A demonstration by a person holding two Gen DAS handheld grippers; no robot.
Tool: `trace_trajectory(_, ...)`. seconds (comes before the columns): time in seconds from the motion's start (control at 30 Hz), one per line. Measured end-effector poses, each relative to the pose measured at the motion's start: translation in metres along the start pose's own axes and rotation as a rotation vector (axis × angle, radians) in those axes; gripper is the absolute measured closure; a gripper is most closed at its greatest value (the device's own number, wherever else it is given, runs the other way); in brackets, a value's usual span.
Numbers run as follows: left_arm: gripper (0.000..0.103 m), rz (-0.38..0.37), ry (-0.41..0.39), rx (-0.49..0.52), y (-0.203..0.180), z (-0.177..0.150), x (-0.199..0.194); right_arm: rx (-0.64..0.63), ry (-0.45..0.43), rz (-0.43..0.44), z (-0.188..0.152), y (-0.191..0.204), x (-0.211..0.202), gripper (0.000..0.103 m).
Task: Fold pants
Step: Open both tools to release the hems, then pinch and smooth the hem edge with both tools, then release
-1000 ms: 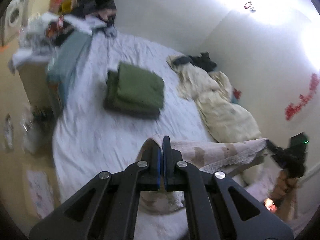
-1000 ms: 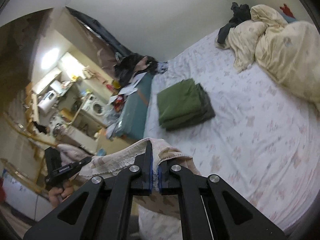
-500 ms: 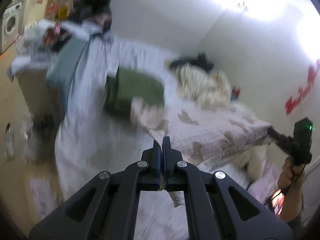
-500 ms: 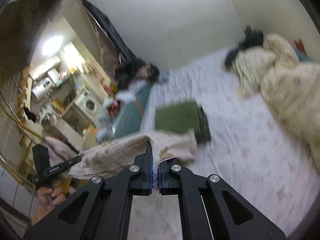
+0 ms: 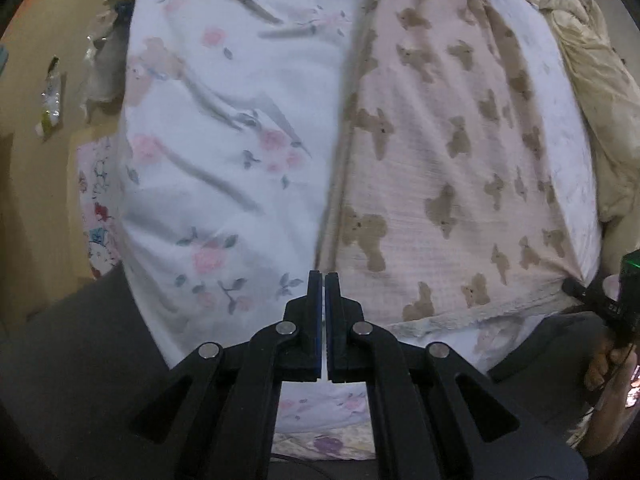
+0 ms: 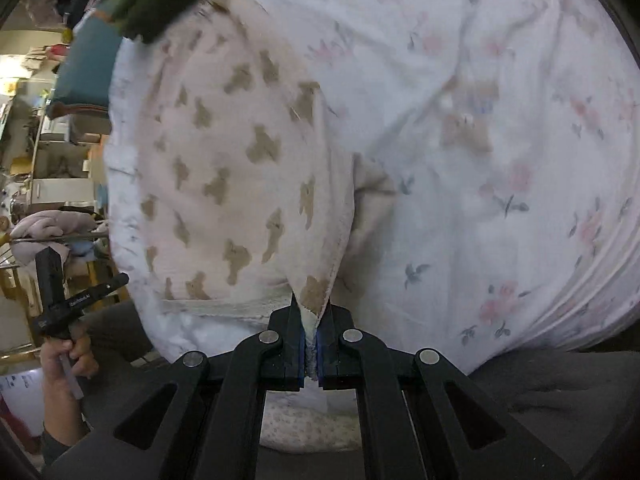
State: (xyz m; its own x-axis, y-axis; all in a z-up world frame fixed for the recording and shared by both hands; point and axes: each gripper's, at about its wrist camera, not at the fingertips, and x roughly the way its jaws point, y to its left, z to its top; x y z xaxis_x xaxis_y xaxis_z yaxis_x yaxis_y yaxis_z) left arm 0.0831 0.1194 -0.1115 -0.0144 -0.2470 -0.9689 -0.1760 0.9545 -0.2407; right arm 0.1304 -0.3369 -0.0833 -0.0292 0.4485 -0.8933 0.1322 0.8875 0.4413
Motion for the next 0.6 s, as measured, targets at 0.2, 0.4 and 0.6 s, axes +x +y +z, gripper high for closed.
trace_trajectory(0.2,0.080,-0.008,0.032,0.074,-0.018,-0.011,0.016,-0.033,0.029,0.002,-0.003,0.003,-0.008,0.094)
trace_trajectory(0.4,0.036,0.003,0.072,0.089,-0.031,-0.027,0.041,-0.037,0.059,-0.141,-0.002,0.003,0.003,0.057)
trace_trajectory(0.6,0.036,0.036,0.073,0.071,-0.034,-0.030,0.057,-0.012,0.022,-0.134,0.001,0.002,0.017,0.029)
